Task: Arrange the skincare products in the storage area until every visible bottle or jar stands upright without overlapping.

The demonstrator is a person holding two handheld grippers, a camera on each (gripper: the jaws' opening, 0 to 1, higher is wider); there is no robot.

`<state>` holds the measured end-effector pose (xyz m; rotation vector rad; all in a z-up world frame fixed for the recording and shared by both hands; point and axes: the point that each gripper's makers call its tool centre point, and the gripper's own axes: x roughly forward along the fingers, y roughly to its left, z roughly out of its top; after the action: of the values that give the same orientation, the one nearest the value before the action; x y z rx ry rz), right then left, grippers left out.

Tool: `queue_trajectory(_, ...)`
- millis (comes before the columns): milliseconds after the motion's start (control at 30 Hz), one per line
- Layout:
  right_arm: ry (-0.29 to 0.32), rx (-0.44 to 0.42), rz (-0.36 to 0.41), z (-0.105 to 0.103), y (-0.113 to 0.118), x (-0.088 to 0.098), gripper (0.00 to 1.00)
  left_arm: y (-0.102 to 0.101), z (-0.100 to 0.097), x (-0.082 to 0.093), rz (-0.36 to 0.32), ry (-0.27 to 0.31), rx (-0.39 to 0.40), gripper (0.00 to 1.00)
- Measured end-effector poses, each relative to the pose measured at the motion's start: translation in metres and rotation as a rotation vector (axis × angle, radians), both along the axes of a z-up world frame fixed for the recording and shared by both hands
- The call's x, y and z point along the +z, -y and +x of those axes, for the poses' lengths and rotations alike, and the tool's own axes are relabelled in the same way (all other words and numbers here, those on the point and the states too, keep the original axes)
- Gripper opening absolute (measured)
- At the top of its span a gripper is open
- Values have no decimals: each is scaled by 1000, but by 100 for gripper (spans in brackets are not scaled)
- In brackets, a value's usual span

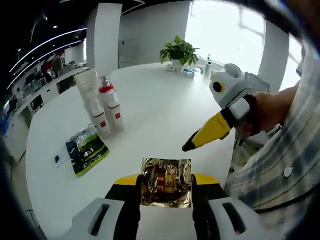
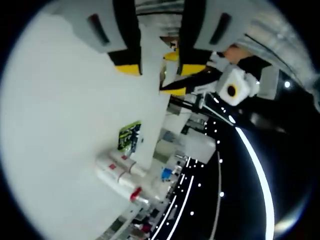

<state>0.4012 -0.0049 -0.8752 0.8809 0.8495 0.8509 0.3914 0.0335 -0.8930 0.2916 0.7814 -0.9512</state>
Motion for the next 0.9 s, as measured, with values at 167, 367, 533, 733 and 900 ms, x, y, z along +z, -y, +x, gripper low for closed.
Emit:
queue_trajectory(167,-53,63,23,-15,-7,-5,26,20,-13,10,25,39,-140,41)
queue_trajectory(367,-73,87,46,-25,-8,-4,16,34,-29,13,101,93,-323,41)
queue_trajectory(533,-78,84,61,-30,-5,-2,9,51,-44,16,114,127,-459,41)
queue_trajectory(733,-85,57,63,-39,5,-6,1,58,-49,14,106,129,-491,41)
queue_trajectory(900,-81,6,110,-39,12,0,0,58,-45,11,21,56,-388,47)
